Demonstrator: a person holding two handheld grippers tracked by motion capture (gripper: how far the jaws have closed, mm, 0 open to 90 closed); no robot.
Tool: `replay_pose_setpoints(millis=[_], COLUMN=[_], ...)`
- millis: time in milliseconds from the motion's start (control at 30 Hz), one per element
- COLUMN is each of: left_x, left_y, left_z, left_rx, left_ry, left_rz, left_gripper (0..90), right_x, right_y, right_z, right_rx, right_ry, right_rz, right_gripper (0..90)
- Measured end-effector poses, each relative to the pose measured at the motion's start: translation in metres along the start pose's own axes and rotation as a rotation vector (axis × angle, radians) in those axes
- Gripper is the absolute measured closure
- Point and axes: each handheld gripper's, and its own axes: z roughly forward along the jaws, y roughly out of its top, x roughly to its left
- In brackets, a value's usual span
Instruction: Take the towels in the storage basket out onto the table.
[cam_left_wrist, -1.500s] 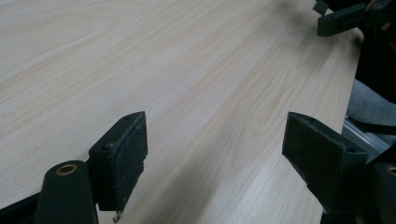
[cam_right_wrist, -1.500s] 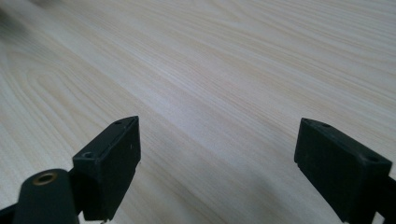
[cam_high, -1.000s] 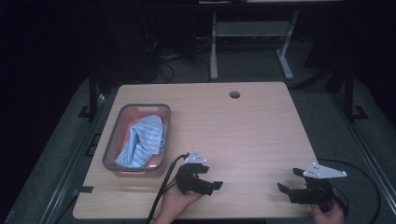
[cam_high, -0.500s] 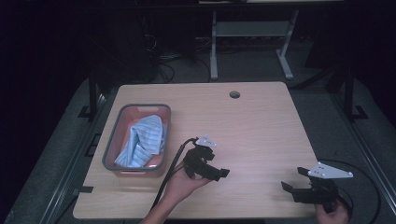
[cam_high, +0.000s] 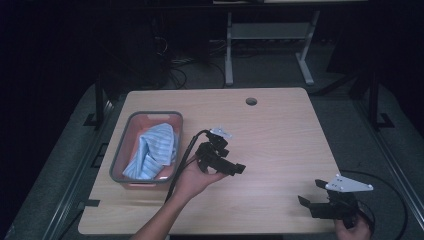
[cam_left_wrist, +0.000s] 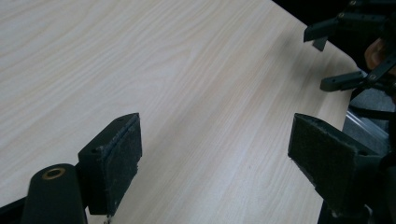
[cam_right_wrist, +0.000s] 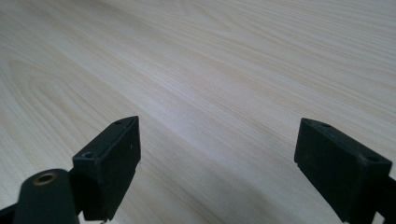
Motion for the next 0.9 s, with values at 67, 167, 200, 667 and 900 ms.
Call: replay_pose_setpoints(millis=[67, 167, 200, 667, 900], left_x=[0.002, 0.006, 0.008, 0.023, 0.031], left_y=[0.002, 0.006, 0.007, 0.016, 0.017], left_z=[-0.002, -0.009, -0.011, -0.042, -0.062], left_rx=[-0.001, -0.012, -0.014, -0.048, -0.066], left_ry=[-0.001, 0.001, -0.001, 0.011, 0.033], left_rz=[-0.001, -0.013, -0.017, -0.043, -0.059], left_gripper=[17.1, 17.3, 17.3, 19.3, 20.6], right_x=[-0.001, -0.002, -0.002, -0.002, -0.002], right_y=[0.0, -0.001, -0.001, -0.001, -0.001], right_z=[0.0, 0.0, 0.0, 0.0, 0.0], right_rx=[-0.001, -0.003, -0.003, -0.004, -0.006], right_ry=[-0.002, -0.002, -0.001, -0.002, 0.0], right_rz=[0.001, 0.006, 0.006, 0.004, 0.005], right_gripper=[14.1, 14.1, 14.1, 14.1, 14.1])
